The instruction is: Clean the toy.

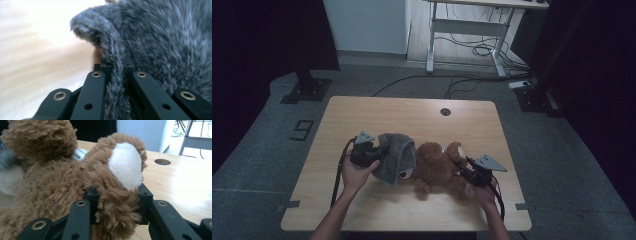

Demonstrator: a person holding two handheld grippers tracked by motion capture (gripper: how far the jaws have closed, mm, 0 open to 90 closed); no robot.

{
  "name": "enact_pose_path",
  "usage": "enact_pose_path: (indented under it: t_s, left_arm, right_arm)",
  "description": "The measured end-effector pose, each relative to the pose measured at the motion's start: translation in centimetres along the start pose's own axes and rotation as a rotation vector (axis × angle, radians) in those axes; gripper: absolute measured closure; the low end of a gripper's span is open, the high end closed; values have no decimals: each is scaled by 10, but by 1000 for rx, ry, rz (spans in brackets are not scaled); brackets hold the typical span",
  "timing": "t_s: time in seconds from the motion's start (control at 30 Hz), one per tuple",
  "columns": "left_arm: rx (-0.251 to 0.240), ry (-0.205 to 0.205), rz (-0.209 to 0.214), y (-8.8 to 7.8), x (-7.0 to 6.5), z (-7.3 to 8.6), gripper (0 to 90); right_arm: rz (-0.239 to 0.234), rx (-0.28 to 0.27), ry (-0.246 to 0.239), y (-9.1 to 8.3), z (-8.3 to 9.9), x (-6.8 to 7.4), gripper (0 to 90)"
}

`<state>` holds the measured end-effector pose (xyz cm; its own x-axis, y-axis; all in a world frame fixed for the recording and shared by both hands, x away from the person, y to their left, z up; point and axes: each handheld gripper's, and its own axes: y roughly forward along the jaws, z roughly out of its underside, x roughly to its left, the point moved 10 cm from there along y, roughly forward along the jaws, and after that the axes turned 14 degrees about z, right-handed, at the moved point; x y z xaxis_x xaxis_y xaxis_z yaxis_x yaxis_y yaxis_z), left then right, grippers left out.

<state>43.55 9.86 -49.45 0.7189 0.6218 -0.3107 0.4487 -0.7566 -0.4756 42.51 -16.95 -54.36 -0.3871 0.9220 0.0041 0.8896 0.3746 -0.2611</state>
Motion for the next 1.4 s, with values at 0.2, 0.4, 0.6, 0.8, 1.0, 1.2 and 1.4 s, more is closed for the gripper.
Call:
enact_pose_path:
  t_s: [0.2,0.4,0.6,0.8,1.0,1.2,1.4]
  left_arm:
    - [-33,70,103,29,-52,-53,845]
    - [2,104,204,83,-104,-89,844]
    - [146,101,185,147,-118,-61,843]
    - [141,81,170,148,-109,-49,848]
    - [156,103,94,123,-82,-37,847]
    - [112,87,72,86,-63,-29,846]
    - [56,28,52,48,-31,-21,844]
  right_arm:
    - [-4,-7,-8,-1,-2,1,654]
    - [-7,-13,-10,-2,-3,2,653]
    - [-14,-18,-1,-3,-4,0,654]
    - [-29,10,52,0,2,-4,656]
    - [-18,-1,53,-1,-1,-3,657]
    - [-11,-1,58,0,0,-3,658]
    - [-19,-8,56,-1,0,-3,659]
